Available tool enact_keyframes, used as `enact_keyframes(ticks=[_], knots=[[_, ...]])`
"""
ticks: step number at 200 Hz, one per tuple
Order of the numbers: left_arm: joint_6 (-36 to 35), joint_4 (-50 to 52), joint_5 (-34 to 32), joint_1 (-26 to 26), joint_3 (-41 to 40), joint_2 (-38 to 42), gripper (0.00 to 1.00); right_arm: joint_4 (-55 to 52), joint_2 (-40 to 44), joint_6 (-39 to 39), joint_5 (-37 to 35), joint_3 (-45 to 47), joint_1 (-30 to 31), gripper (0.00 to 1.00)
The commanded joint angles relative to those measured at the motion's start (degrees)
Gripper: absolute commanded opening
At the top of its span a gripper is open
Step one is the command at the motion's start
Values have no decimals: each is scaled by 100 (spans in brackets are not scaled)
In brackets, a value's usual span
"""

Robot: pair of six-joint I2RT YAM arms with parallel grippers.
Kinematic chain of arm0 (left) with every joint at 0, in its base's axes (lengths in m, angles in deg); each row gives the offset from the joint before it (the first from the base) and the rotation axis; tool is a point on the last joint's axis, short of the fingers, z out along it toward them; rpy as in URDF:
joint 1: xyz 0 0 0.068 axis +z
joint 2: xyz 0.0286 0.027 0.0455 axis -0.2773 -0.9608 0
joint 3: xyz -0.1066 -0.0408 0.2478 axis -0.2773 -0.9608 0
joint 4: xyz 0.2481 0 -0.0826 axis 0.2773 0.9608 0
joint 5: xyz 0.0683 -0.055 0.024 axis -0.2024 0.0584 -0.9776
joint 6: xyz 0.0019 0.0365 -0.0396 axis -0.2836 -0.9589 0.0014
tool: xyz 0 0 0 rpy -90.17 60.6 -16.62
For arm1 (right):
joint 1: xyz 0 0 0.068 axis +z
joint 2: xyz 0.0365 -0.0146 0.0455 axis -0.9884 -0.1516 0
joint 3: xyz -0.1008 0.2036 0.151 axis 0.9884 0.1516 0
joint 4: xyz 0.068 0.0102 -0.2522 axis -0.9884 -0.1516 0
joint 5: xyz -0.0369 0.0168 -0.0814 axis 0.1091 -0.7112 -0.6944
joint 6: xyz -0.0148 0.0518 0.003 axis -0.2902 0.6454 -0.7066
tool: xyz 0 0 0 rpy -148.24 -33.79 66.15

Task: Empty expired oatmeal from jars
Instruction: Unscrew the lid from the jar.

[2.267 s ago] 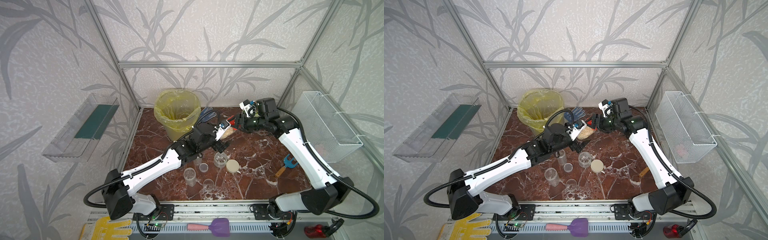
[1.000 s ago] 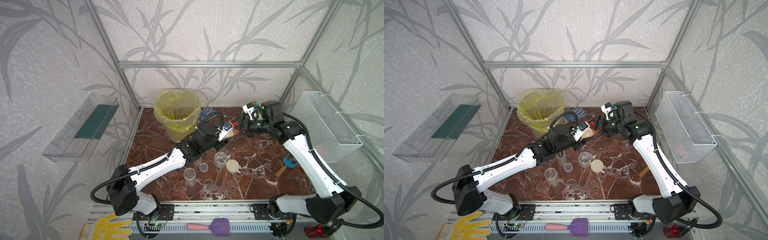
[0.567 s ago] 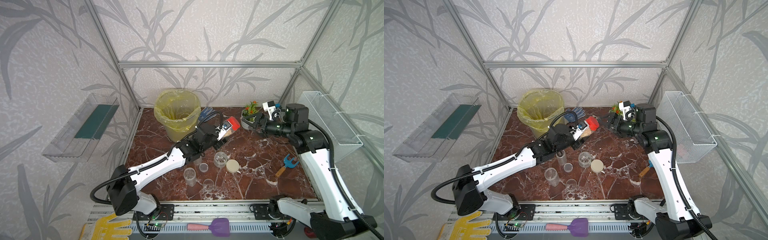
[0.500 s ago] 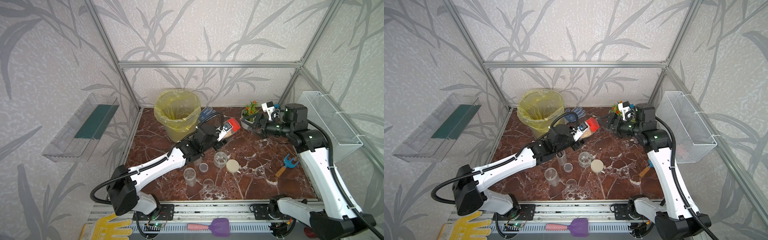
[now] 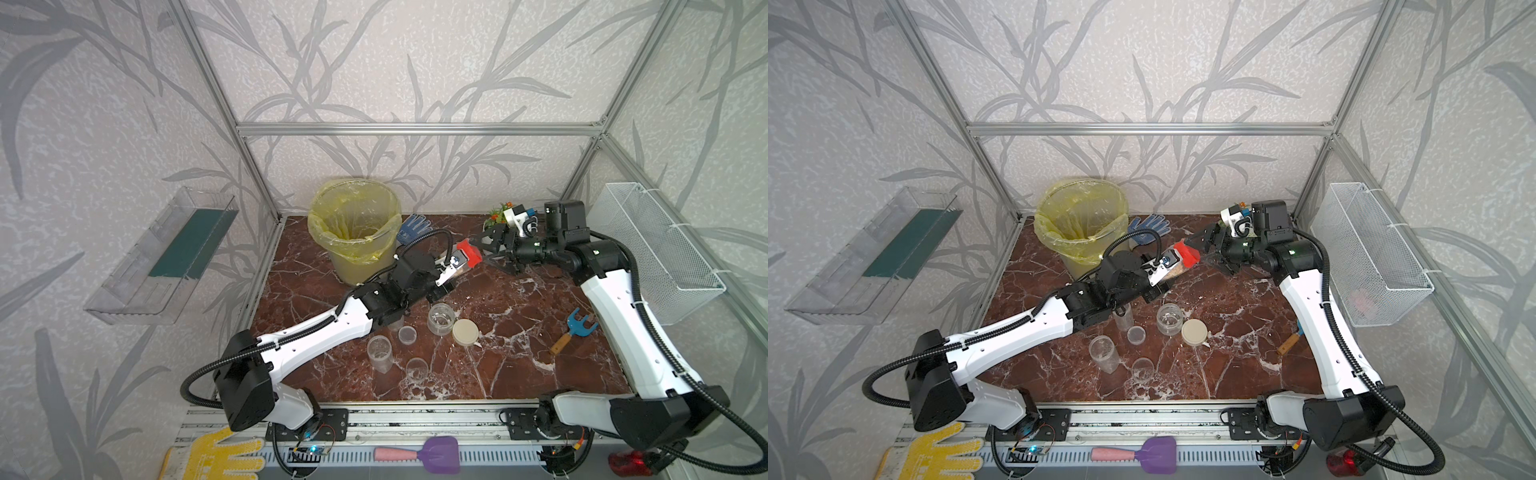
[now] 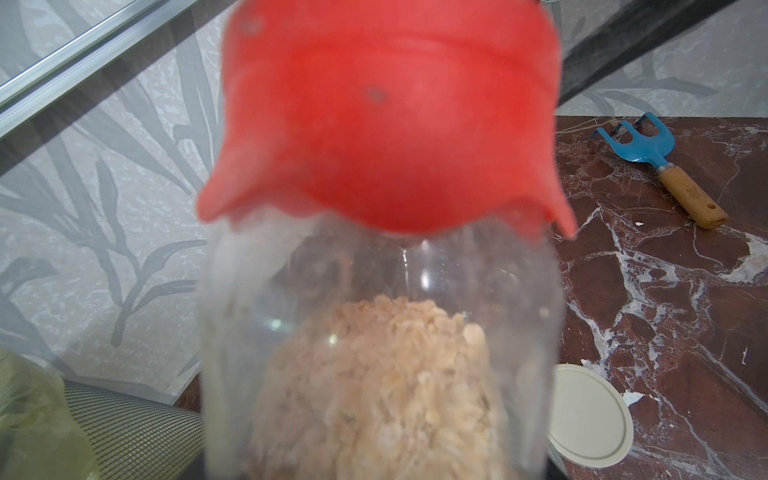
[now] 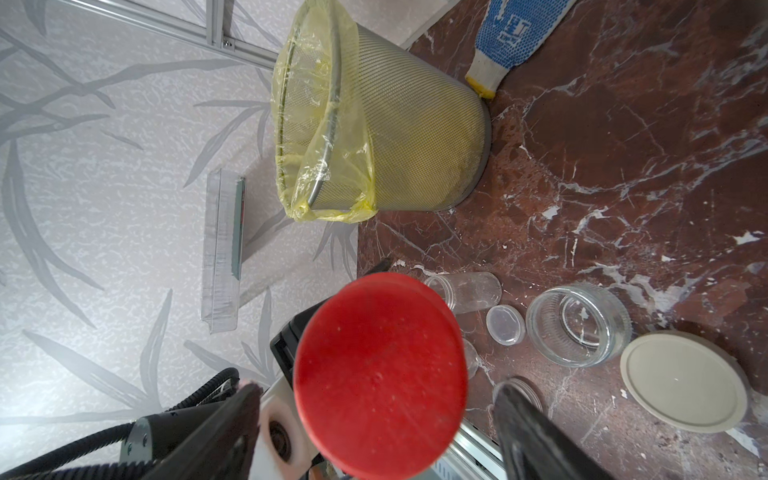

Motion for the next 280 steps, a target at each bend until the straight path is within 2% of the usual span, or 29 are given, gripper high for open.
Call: enact_keyframes(ticks=[1,69,85,95,105,115,126,147,166,199,206,230,246,259,273,280], knots=[[-228,-120,-46,-29,40,70,24,-35,-127,-46,76,-258,115,84],[-283,-151,-29,-32,6,116,23,-263,-294,-370,-36,-350,310,70],[-277,-149,-29,-29,17,103,23,-346,-328,-511,-37,-423,329,60],[-274,-99,39,-29,27,104,22,-490,-344,-694,-119,-520,337,47],[-235,-7,207,-24,45,113,22,-558,-370,-1237,-97,-618,337,35],[-117,105,491,-4,72,138,22,-593,-447,-1898,300,-700,333,28],[157,98,915,59,35,198,20,-995,-629,-2635,584,-959,340,16],[667,49,1843,199,-42,265,19,-1375,-771,-3874,1561,-1181,408,13],[789,85,2173,200,-86,251,17,-1609,-813,-4776,1637,-1202,399,12],[772,160,2187,242,-168,236,15,-3181,-1211,-6870,1604,-1906,390,11],[780,144,2197,261,-197,241,14,-3470,-1278,-7316,1558,-2043,384,9],[793,113,2179,287,-261,243,13,-3524,-1349,-7924,1493,-2065,268,3],[807,129,2161,296,-301,283,12,-3615,-1388,-8231,1321,-2132,238,3],[788,179,2131,308,-355,347,12,-4127,-1548,-8902,1303,-2481,186,4],[760,176,2093,326,-431,407,11,-4855,-1691,-10021,1243,-2890,179,1],[763,174,2089,346,-461,416,12,-5036,-1721,-10319,1155,-3026,184,0]])
